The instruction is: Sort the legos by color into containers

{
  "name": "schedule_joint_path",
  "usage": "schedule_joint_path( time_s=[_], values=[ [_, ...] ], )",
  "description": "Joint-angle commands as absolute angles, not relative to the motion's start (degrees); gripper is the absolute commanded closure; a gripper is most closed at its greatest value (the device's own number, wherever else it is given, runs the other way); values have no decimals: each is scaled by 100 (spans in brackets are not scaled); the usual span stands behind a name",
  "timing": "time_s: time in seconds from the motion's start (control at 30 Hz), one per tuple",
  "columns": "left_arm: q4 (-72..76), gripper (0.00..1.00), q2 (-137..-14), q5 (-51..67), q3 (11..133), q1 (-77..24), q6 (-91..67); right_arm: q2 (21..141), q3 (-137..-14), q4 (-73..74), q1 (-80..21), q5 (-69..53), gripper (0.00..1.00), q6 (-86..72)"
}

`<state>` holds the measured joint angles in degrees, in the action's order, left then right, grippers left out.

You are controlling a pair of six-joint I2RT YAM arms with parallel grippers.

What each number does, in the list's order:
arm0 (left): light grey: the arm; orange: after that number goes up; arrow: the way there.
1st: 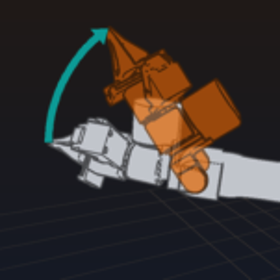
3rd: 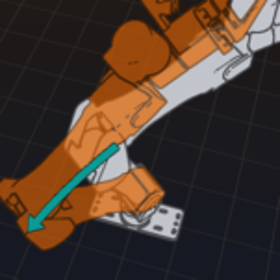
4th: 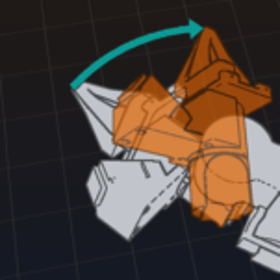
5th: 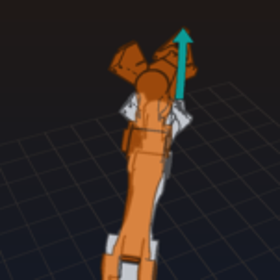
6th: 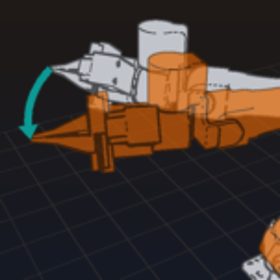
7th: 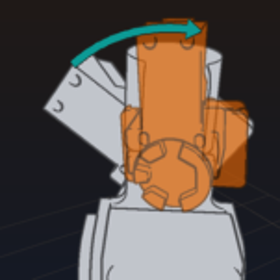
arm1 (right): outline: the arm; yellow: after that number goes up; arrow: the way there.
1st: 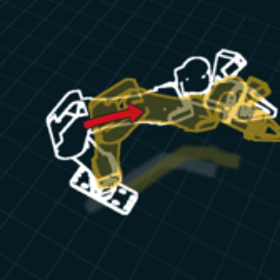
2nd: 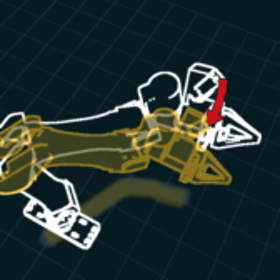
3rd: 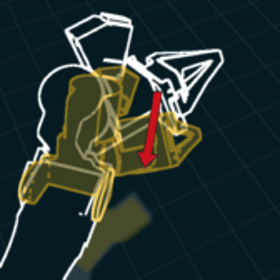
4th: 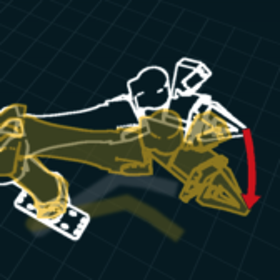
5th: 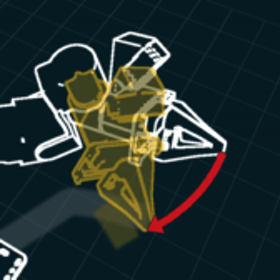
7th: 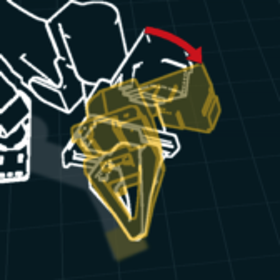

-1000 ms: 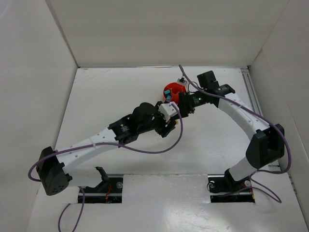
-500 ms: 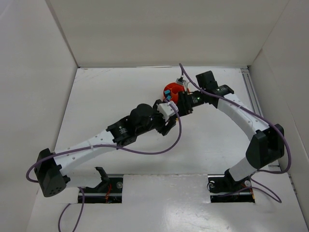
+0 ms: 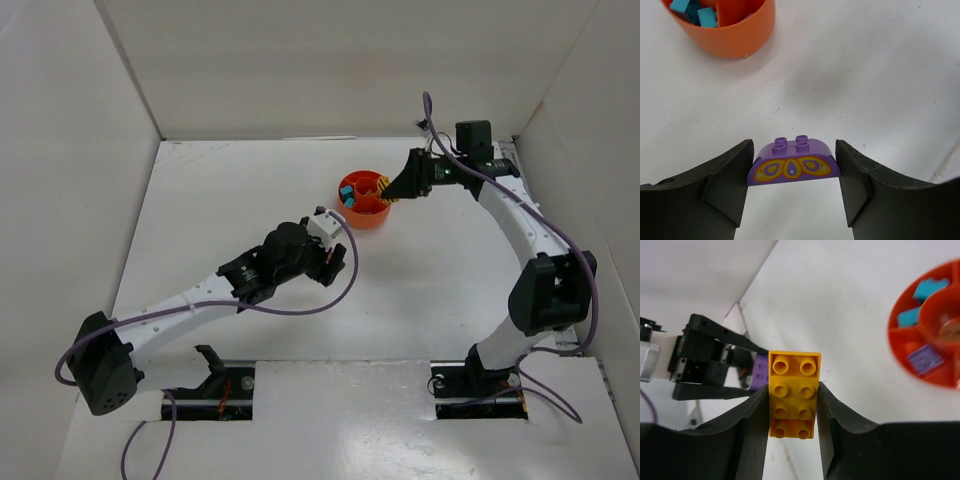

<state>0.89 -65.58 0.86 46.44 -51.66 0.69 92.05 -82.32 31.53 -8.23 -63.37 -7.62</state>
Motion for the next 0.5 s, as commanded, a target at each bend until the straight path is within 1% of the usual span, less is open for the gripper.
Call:
schedule_joint_path(
  time_s=[0.0, 0.03, 0.07, 0.13, 0.3, 0.4, 0.47],
  values=[
    [246, 100, -6380, -167, 4641, -4896, -622, 9561, -8832, 2321, -826, -6057, 66, -204],
    [246, 100, -6381, -115, 4693, -4678, -720, 9632, -8929, 2042, -826, -6056, 66, -202],
    [246, 100, -6433, -53, 4693, -4554, -816, 9702, -8930, 1395, -826, -5829, 66, -202],
    [308, 100, -6434, 86, 4693, -4169, -1044, 10026, -9130, 916, -826, -5765, 66, -133],
    [422, 100, -6434, 447, 4746, -3455, -1336, 10967, -9957, 914, -826, -5574, 66, 377],
    [422, 100, -6565, 885, 4895, -3130, -1503, 11469, -10396, 914, -826, -5398, 66, 869],
    [422, 100, -6626, 888, 4983, -3077, -1556, 11723, -10538, 914, -896, -5249, 66, 1228]
  ],
)
